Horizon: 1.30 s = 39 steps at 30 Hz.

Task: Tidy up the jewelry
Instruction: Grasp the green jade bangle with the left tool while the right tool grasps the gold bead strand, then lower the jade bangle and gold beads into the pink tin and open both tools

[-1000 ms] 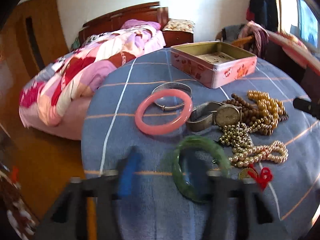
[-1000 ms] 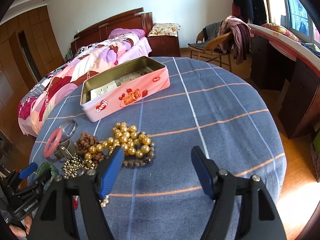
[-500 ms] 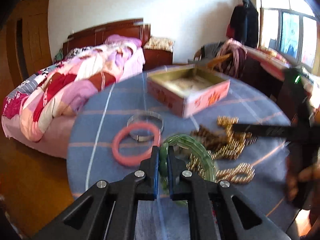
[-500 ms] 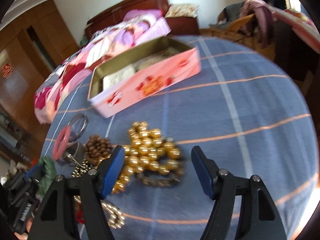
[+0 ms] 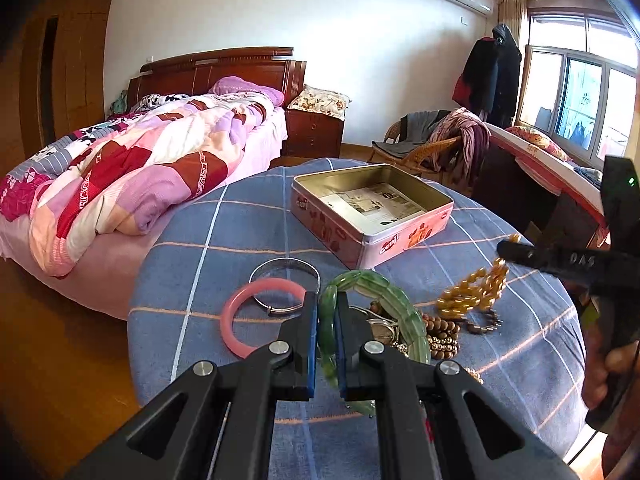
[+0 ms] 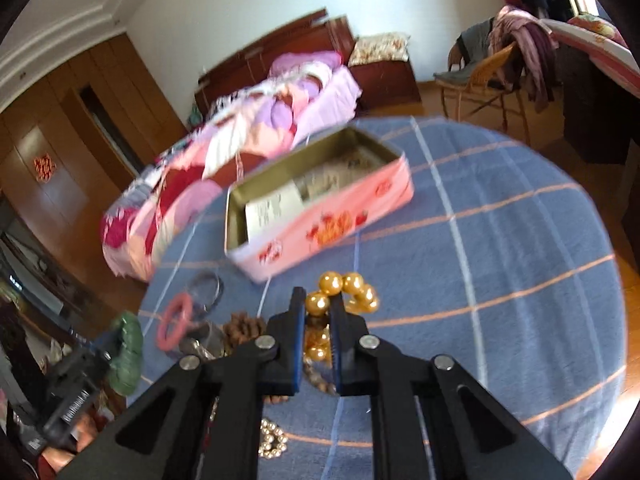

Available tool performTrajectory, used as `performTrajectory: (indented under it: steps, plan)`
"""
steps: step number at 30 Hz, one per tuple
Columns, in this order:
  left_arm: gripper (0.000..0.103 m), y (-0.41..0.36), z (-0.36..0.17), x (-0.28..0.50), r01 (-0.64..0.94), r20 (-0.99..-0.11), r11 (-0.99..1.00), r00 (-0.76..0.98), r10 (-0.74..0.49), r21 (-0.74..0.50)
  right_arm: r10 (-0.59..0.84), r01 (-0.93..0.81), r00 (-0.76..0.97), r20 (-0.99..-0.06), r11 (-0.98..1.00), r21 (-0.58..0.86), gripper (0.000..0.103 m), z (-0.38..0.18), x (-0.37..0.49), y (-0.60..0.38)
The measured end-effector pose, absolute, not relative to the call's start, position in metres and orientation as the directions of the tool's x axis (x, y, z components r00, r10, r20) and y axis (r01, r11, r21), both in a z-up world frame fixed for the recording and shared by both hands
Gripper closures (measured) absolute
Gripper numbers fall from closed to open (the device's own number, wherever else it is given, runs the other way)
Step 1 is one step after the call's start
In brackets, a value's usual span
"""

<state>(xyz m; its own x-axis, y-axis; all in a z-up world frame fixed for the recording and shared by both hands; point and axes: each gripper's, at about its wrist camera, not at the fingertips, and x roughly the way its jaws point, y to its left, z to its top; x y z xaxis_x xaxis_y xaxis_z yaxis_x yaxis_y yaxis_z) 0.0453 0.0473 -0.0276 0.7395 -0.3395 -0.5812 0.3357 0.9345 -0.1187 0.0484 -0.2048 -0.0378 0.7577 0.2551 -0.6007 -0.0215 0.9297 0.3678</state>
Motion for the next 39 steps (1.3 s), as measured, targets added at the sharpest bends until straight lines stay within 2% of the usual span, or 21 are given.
performTrajectory:
  steps: [7,15,24,28,34,36,37,38,39]
  plan:
    - [0.097,0.042,-0.018,0.054,0.345,-0.561,0.931,0.750,-0.349,-0.117,0.273,-0.028,0.785,-0.556,0.912,0.409,0.089,-0.013,0.057,-0.217]
    - [0.097,0.024,0.011,0.080,0.369,-0.492,0.920,0.781,-0.385,-0.135,0.275,-0.107,0.864,-0.421,0.918,0.381,0.089,0.045,0.073,-0.220]
    - [0.097,-0.015,0.004,0.140,0.377,-0.499,0.911,0.764,-0.409,-0.168,0.298,-0.104,0.874,-0.383,0.886,0.452,0.089,0.035,0.130,-0.215]
    - [0.097,-0.033,-0.011,0.172,0.367,-0.525,0.916,0.754,-0.394,-0.159,0.256,-0.049,0.866,-0.429,0.898,0.437,0.089,0.007,0.161,-0.208]
    - [0.097,-0.048,-0.042,0.205,0.326,-0.593,0.936,0.731,-0.338,-0.131,0.269,-0.008,0.819,-0.506,0.889,0.458,0.088,-0.032,0.192,-0.209]
    - [0.096,-0.050,-0.048,0.210,0.307,-0.611,0.944,0.728,-0.312,-0.116,0.282,-0.010,0.807,-0.519,0.885,0.465,0.084,-0.039,0.195,-0.211]
    - [0.095,-0.050,-0.052,0.212,0.297,-0.624,0.948,0.722,-0.300,-0.112,0.282,0.000,0.806,-0.520,0.880,0.476,0.075,-0.042,0.195,-0.215]
    - [0.091,-0.051,-0.053,0.214,0.296,-0.639,0.948,0.709,-0.298,-0.115,0.283,0.004,0.809,-0.515,0.873,0.487,0.053,-0.042,0.193,-0.218]
    - [0.086,-0.051,-0.055,0.216,0.296,-0.651,0.947,0.697,-0.302,-0.123,0.279,0.009,0.815,-0.508,0.870,0.493,0.043,-0.042,0.191,-0.220]
